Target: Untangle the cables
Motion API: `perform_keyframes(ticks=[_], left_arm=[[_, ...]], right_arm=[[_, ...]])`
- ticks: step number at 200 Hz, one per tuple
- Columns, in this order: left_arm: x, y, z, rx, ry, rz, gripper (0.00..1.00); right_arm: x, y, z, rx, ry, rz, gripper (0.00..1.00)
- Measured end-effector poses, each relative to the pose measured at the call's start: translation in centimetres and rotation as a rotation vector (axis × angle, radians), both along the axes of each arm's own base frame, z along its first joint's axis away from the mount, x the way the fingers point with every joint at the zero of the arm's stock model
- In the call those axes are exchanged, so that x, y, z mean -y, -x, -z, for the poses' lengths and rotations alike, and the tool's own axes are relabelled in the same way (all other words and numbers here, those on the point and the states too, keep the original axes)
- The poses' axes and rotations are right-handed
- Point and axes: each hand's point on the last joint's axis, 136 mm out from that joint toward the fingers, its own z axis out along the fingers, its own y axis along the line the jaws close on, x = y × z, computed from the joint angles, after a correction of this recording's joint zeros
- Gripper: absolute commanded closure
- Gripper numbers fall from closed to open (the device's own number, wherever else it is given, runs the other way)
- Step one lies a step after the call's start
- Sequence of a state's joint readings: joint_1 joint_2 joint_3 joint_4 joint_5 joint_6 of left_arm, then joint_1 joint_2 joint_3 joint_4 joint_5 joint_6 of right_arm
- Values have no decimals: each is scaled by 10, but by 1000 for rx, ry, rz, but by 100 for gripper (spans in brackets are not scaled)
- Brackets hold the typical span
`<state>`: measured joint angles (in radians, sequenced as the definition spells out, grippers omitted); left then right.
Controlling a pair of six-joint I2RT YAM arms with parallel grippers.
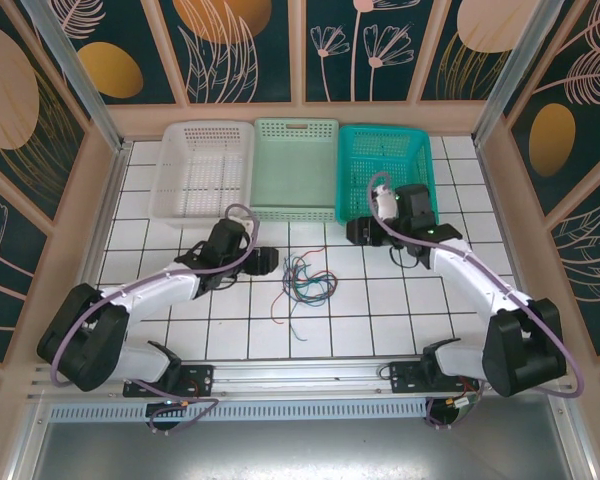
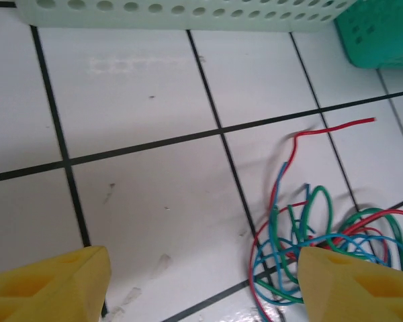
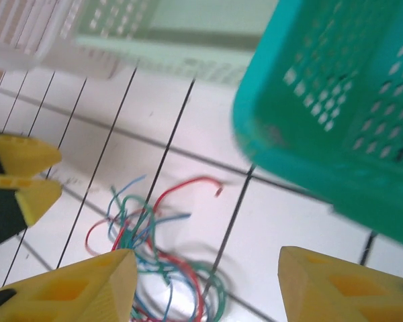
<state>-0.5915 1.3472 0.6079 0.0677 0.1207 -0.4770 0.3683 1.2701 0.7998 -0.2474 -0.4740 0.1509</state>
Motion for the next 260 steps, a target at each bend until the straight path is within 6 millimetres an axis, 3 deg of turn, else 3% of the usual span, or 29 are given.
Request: perform_keyframes(ticks=[59,96,110,116,144,172,213,260], left_arm=[[29,3,-10,27,53,79,28],[30,0,-8,30,44,73,19],[31,-3,-13,46,40,75,10],[32,-5,-16,55,40,76,2],[32,-12,-23,82,38,59,2],[28,-15,-28,110,46,33,1],[26,-17,-38,145,63,14,2],[30,-19,-44,165,91,25,1]], right_arm=[[-31,57,53,-168,29,-151,50],[-34,63,84,-246,87,-164,55],[-34,64,93,-265,104,-162,57],[-34,64,96,-269,111,-162,57],[-37,66,105,-278,136,-167,70],[-39,63,105,-267,137,-150,87],[-39,57,94,-216,141,-116,100],[-35,40,30,15,110,-50,100]])
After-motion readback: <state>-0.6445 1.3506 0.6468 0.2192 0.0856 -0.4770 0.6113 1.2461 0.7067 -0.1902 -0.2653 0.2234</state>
